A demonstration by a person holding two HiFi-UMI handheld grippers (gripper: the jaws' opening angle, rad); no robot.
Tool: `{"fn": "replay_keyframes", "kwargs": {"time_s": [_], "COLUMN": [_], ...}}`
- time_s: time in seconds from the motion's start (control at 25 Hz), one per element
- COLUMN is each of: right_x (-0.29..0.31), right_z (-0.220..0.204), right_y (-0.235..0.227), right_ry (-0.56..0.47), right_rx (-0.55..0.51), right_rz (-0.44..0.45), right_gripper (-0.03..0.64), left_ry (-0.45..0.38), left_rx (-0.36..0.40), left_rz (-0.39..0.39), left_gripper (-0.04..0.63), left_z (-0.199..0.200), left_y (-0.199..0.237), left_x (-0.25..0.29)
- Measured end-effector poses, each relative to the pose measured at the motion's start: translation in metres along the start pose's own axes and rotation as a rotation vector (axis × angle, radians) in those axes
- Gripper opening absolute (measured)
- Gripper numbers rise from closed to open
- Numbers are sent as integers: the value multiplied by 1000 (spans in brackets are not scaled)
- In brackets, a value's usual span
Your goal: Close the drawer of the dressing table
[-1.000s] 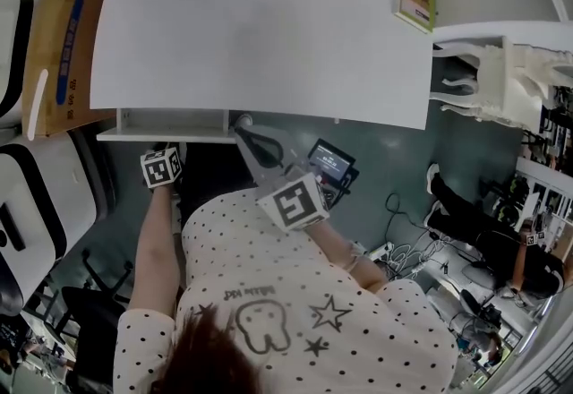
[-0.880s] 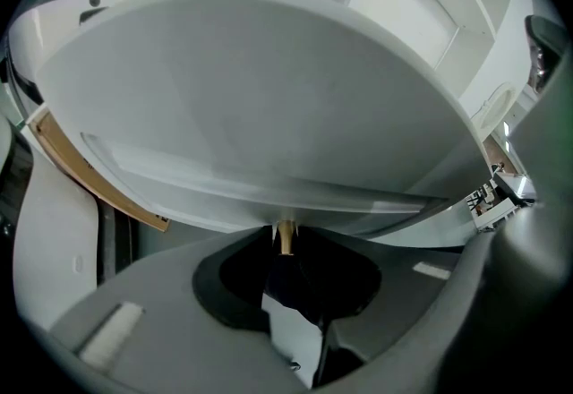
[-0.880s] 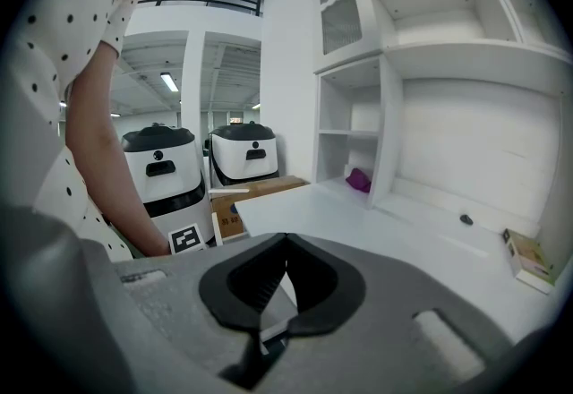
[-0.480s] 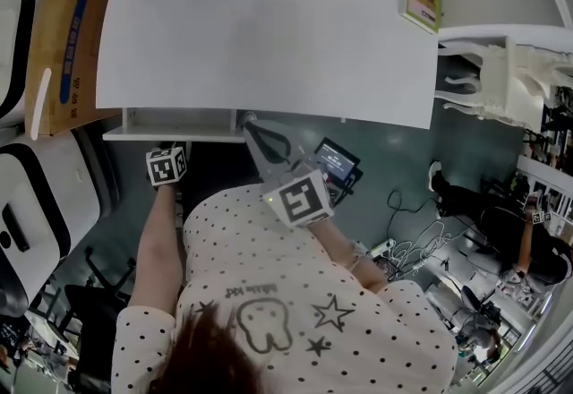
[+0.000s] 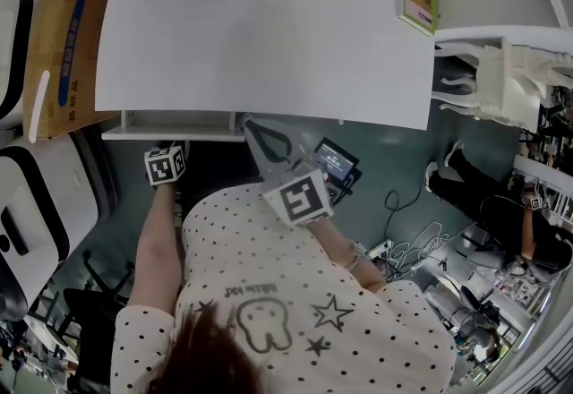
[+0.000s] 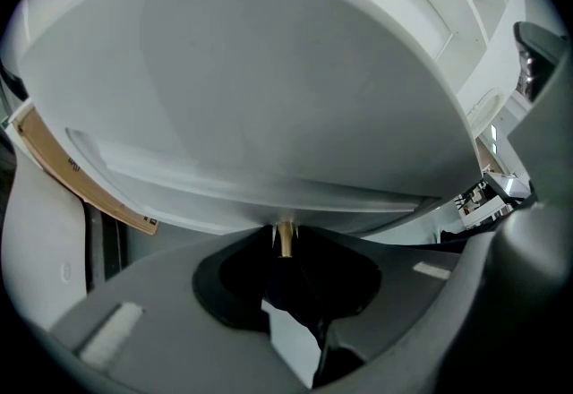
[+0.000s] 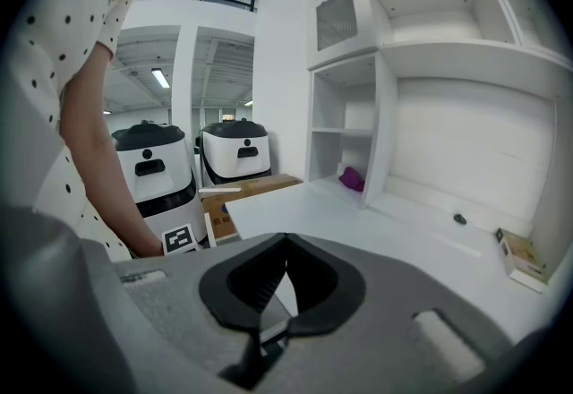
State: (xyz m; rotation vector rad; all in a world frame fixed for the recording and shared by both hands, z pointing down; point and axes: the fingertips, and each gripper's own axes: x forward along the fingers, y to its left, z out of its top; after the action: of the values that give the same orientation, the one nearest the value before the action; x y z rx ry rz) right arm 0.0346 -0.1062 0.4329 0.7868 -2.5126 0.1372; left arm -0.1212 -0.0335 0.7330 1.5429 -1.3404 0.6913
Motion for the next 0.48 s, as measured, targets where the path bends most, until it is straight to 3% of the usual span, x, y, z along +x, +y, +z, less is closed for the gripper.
{"fn": "replay_keyframes", "kwargs": {"time_s": [0.48], "right_x": [5], "right_z": [6], "right_y": [-12], "right_ry": [-6], "right_rx": [10], "right_rz": [-19], "right_gripper": [0], "left_ry": [9], "left_rx": [-13], "left_rz": [5], "left_gripper": [86], "left_z": [12], "left_y": [1], "left_x": [5]}}
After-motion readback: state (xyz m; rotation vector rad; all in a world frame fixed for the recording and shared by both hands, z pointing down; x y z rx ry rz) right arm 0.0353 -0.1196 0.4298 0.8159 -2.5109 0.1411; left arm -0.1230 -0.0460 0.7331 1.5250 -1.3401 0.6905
